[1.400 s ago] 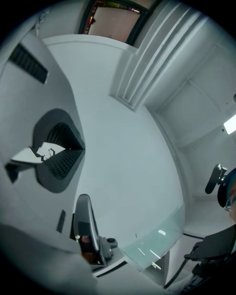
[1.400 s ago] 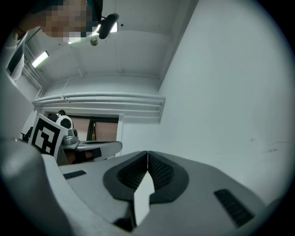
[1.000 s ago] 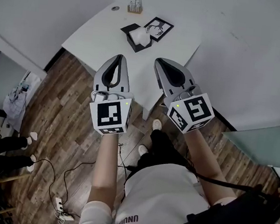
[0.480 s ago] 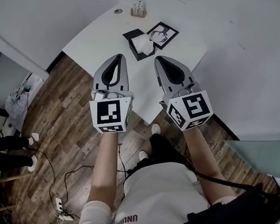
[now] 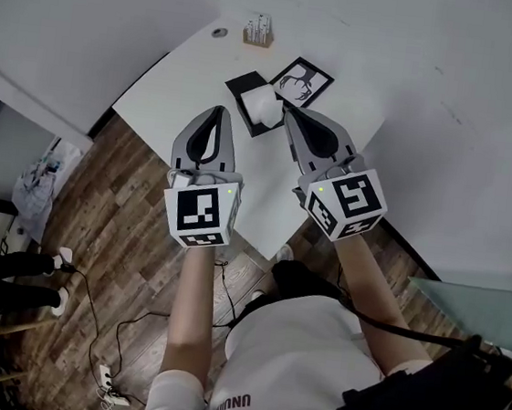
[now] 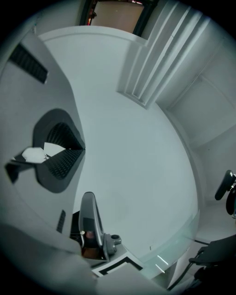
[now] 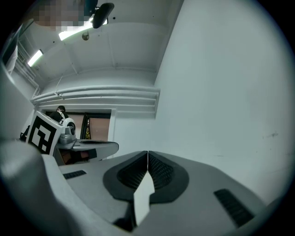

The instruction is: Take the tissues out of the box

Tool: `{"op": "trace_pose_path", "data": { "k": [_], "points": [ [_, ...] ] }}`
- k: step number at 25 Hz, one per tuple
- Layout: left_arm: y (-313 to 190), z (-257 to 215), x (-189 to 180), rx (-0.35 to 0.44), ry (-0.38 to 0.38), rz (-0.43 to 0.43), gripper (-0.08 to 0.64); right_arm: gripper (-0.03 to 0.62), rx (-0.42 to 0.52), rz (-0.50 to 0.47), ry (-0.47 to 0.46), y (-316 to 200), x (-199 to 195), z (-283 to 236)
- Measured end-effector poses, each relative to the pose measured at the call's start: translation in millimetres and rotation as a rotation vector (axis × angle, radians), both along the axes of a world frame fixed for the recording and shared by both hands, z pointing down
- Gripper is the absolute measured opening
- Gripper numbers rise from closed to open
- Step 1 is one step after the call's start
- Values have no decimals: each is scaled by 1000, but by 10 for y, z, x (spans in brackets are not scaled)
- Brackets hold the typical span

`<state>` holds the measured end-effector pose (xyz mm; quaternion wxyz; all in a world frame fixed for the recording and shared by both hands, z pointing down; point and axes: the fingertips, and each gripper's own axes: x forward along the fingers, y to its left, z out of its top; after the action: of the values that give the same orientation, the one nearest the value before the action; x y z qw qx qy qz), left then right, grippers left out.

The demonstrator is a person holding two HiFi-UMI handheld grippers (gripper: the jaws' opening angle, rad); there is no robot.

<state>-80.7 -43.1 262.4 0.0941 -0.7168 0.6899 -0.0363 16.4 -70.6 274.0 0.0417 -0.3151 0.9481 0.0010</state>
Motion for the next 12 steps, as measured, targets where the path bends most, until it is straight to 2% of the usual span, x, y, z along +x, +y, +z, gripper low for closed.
{"op": "trace_pose_path", "data": {
  "k": [5,12],
  "points": [
    [-217,25,-47,-14,-9,-37,14,20,-33,-14,17,-280,-5,105],
    [-362,118,-174,-24,25,-102,14,20,-55,-66,52,-516,-65,235]
  ]
}}
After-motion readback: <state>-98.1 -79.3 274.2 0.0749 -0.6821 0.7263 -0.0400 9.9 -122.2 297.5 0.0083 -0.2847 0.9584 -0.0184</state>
